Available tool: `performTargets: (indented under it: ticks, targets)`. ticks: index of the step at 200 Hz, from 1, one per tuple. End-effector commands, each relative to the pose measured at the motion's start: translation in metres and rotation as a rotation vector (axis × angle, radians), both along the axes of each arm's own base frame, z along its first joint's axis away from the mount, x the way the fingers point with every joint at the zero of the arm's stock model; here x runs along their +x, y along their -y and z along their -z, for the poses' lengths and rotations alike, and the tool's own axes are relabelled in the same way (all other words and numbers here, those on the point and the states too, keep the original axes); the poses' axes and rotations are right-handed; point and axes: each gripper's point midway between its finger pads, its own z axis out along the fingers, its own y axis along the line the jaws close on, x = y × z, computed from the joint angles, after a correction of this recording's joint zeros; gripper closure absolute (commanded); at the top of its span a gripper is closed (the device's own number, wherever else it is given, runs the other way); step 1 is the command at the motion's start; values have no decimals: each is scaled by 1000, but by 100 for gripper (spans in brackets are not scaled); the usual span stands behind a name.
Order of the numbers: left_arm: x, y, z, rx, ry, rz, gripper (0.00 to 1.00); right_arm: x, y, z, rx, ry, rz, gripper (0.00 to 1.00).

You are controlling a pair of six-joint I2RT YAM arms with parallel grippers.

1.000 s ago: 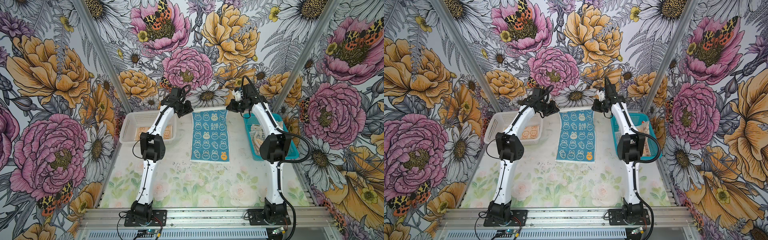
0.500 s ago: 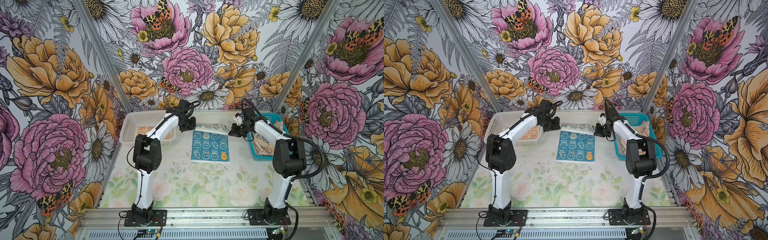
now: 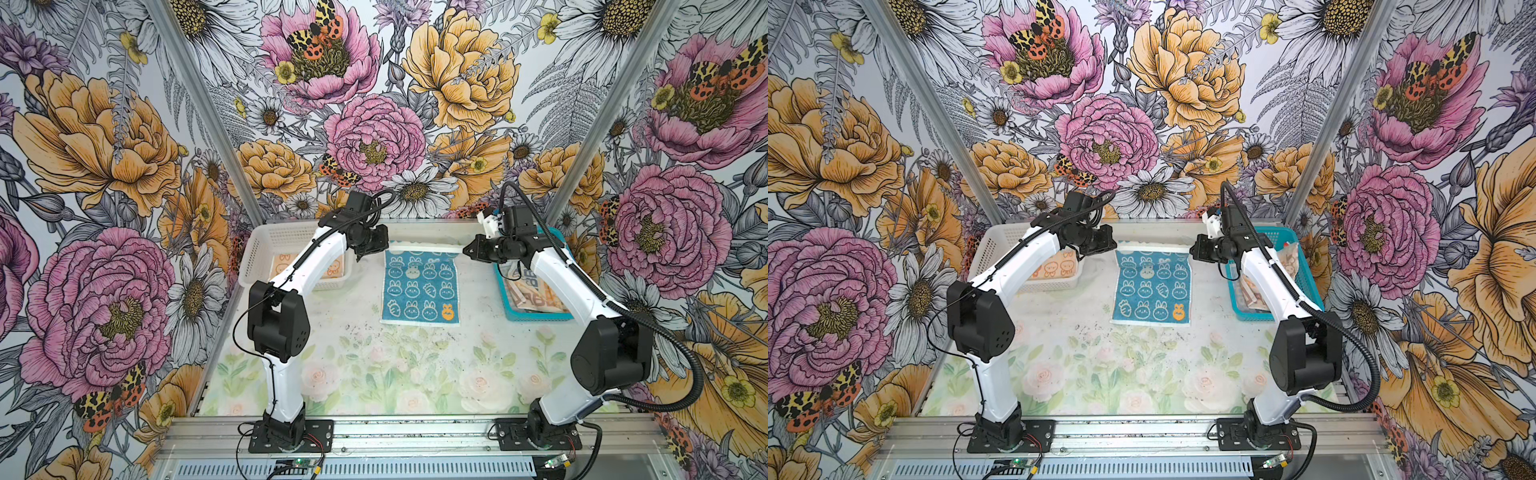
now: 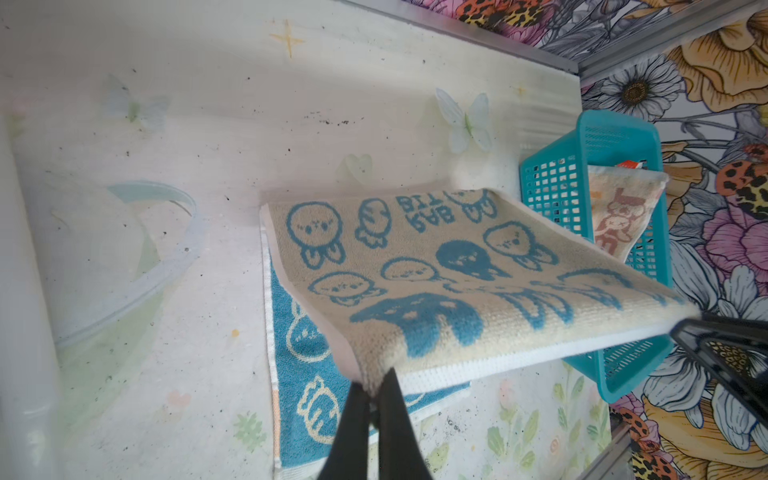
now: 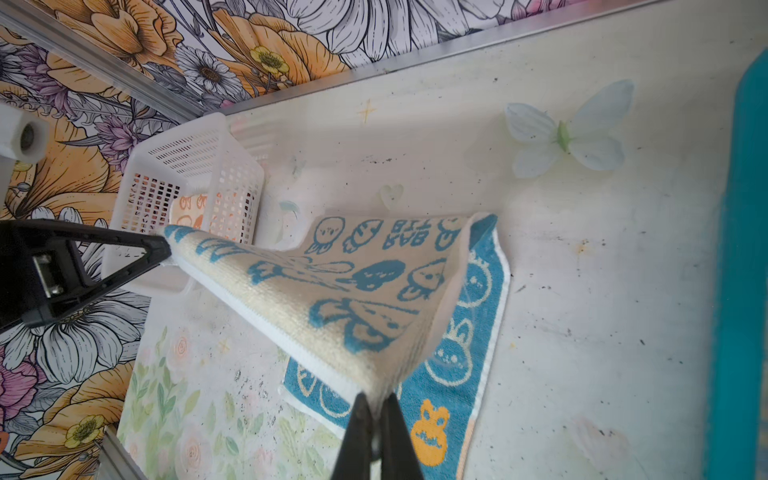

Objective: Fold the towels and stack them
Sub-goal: 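Fold the held edge over toward the far edge with both grippers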

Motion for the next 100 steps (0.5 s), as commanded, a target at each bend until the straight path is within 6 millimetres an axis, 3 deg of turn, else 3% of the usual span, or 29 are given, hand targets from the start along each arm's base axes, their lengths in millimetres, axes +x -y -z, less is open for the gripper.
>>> performTargets:
  ticks: [1, 34, 50, 73, 100]
  targets:
    - [1, -41, 15, 116, -11, -93, 100, -17, 32, 53, -118, -137, 109, 100]
    - [-23, -50, 49, 187, -77, -89, 100, -40, 26, 103, -107, -249, 105, 100]
    - [-24, -54, 53, 182, -93, -96, 100, -40, 25, 112, -100, -267, 112, 100]
    - [-10, -55, 26, 167, -25, -115, 100, -21, 28, 90, -99, -204, 135, 100]
    - [12, -46, -20, 117, 86, -119, 100, 11, 42, 30, -79, -57, 199, 100]
